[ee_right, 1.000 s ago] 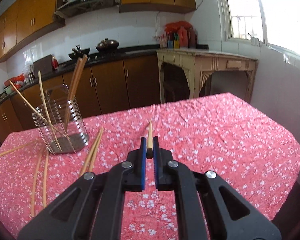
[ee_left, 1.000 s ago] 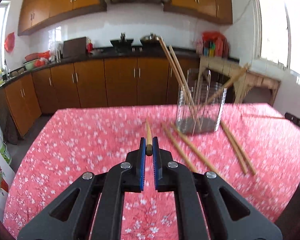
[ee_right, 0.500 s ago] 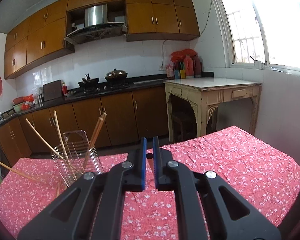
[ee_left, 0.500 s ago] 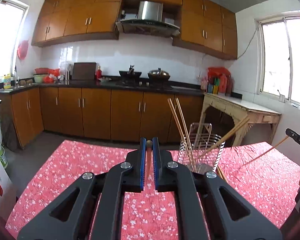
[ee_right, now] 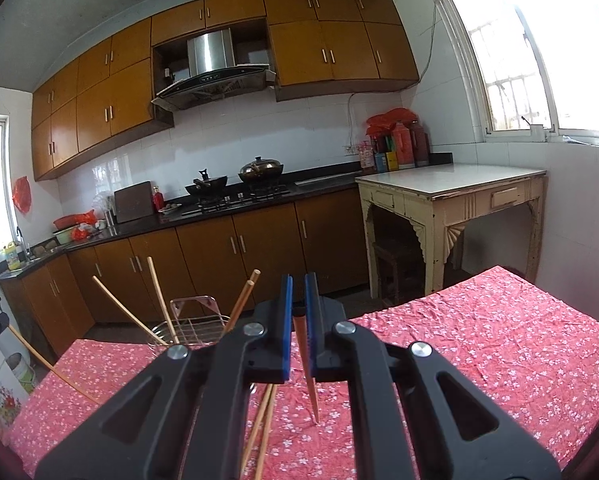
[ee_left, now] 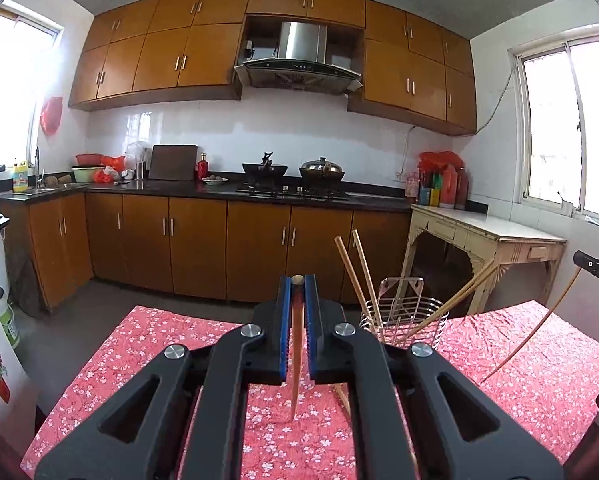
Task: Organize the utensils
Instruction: 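Lift the right tool's chopstick over the wire holder while the left tool carries its chopstick there, then open the right tool to drop its chopstick in the holder while the left tool releases its own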
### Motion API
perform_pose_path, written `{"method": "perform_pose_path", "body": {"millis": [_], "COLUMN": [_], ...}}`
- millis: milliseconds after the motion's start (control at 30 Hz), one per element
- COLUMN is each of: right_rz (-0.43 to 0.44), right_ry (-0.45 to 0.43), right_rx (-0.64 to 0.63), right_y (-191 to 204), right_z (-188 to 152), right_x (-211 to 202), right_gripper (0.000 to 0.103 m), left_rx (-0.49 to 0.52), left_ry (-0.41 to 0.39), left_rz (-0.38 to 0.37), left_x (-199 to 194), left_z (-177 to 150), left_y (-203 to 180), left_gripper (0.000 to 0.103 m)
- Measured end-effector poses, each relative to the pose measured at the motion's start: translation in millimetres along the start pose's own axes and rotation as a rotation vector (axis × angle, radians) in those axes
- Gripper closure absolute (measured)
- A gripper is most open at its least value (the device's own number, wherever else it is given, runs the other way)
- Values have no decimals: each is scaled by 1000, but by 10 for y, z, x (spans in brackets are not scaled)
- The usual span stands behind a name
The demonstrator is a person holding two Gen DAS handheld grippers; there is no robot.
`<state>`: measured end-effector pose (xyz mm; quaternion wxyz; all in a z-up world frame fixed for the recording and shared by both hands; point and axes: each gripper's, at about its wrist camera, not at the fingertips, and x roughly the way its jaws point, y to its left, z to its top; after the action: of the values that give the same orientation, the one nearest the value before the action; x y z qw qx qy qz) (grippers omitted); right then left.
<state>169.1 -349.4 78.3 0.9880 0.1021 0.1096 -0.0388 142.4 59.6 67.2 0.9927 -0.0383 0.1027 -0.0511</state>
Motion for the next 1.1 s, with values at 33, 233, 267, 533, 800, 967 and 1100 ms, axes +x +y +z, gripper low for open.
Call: {"method": "perform_pose_path", "body": {"millis": [33,233,267,533,800,967,1100], "right_rz": [5,48,55,151,232,264,268], "right_ry": [-3,-29,-32,-53,-102,-129,-174], "right_rx": [0,-7,-7,7,9,28,9], "right_y": [6,124,132,284,579,790,1010], "right_z": [9,117,131,409,858,1180,1371], "right_x": [-16,-132,-148,-236,-155,37,267], "right_gripper": [96,96,96,96,96,96,96], "left_rx": [-3,-8,-6,-16,-23,-40,-57], "left_ry": [-3,-21,-26,-48,-118,-164,-178], "left_rz": [-4,-26,-33,-99,-163,-182,-174], "left_x": [-7,-46,-56,-66,-35,90,291], "left_z": [16,83,100,319,799,1103,1258], "left_y": [-5,-64,-77,-202,-450,-584,-682], "left_gripper": [97,97,97,97,97,97,97]}}
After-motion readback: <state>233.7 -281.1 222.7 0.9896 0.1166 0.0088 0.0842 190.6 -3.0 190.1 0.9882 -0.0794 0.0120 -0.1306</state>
